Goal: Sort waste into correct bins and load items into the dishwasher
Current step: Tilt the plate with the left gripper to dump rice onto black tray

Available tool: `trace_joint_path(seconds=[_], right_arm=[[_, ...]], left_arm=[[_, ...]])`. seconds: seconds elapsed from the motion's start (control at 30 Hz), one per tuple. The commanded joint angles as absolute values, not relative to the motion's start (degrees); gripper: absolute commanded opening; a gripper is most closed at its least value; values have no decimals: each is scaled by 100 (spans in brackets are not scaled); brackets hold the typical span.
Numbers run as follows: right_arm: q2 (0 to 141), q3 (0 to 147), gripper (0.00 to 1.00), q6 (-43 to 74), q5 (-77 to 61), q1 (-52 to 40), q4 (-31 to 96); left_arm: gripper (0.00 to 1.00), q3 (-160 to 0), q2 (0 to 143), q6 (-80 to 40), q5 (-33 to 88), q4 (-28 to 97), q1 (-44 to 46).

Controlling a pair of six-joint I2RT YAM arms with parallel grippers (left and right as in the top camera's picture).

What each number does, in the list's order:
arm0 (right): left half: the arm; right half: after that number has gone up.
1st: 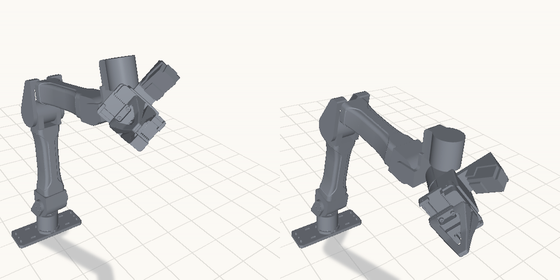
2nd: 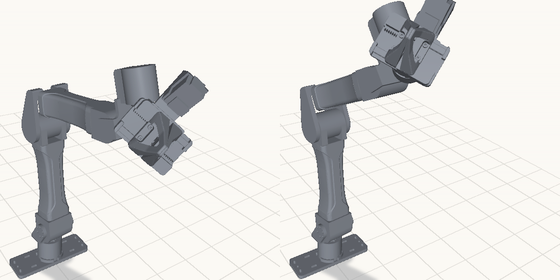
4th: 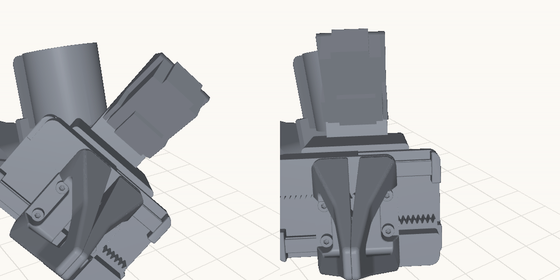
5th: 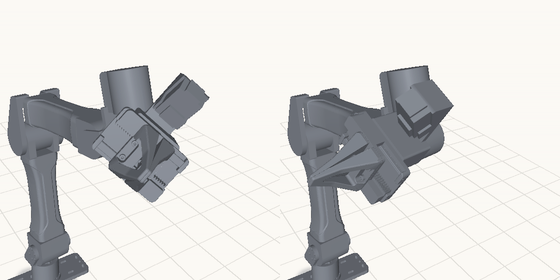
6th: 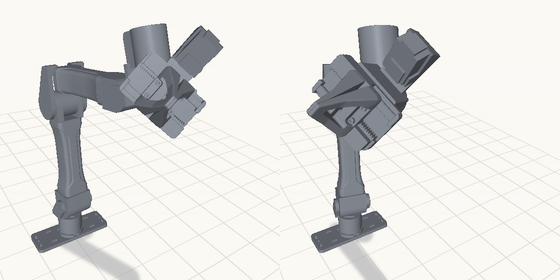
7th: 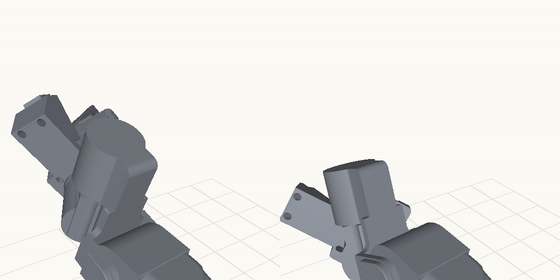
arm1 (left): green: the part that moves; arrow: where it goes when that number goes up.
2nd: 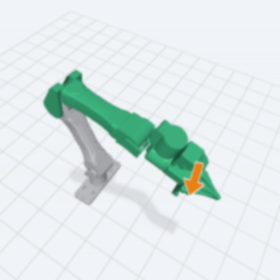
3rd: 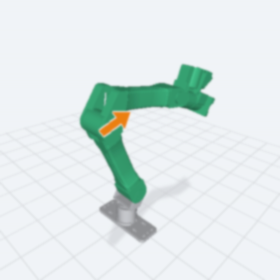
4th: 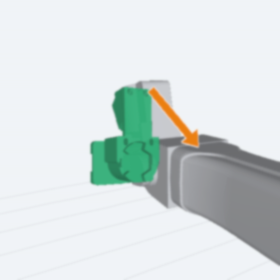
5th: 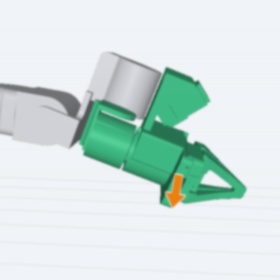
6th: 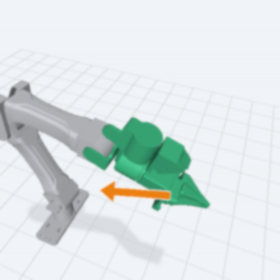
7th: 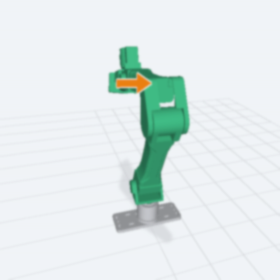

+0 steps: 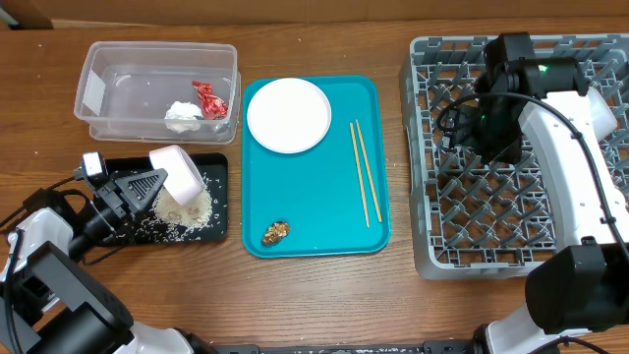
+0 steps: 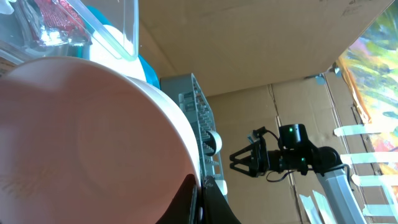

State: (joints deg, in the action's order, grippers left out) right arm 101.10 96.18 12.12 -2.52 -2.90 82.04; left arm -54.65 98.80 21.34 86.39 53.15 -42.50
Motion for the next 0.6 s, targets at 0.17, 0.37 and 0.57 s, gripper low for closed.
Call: trace_joint_path(seconds=[0.17,0.37,0.57], right_arm=[[10029,9596,82,1197,-215,-287,8178],[10029,9596,82,1197,-217,-287,8178],[10029,9596,82,1197,-215,-287,8182]], left_arm=[[4,-5435,9935,2097,8440,5264,-4283],[4,-5437,9935,1450,8471,5207,-4283],[4,-5441,9935,1184,8307,4650,-4285]])
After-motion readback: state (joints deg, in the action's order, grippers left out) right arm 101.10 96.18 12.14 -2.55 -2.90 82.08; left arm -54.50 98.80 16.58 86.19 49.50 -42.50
